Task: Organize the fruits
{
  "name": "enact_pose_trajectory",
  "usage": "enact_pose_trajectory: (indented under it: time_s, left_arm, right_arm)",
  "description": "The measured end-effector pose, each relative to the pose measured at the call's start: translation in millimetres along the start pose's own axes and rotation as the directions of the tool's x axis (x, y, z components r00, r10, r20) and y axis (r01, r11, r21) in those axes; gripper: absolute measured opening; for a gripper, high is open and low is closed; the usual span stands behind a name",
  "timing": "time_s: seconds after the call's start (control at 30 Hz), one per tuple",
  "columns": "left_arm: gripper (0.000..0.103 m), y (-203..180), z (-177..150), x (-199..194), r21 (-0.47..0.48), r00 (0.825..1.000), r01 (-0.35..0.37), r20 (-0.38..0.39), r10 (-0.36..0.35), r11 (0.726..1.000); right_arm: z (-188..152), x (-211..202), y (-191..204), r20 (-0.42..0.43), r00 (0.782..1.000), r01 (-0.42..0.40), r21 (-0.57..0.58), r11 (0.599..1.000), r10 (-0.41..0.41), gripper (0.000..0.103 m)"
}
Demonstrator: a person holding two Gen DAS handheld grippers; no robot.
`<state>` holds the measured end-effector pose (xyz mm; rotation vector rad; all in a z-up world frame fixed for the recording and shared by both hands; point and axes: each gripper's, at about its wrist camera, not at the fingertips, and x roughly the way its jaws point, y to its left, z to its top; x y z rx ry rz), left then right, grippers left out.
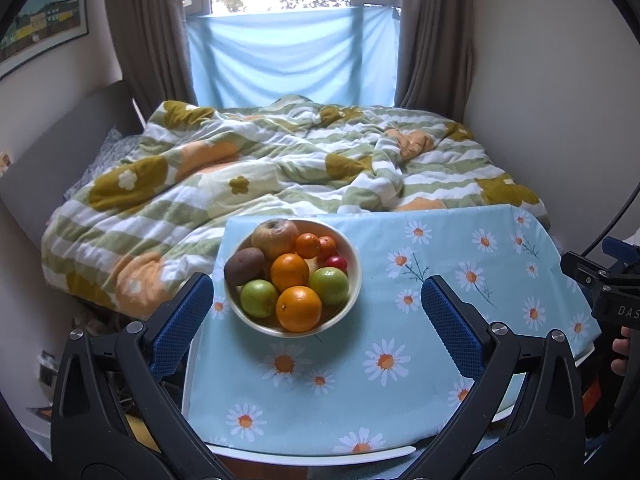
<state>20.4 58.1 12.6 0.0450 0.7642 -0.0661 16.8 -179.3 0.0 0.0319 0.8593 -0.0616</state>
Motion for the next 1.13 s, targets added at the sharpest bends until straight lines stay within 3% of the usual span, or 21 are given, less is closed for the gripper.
enact_pose_trajectory:
  time_s: [1.13]
  left_arm:
    - [0.103, -1, 6, 12, -0.002, 1.000, -0.011, 0.021, 0.011, 1.000]
  right_arm:
    - [5, 7, -8, -0.008, 1.000, 0.001, 0.007, 1.000, -0.001, 0.102]
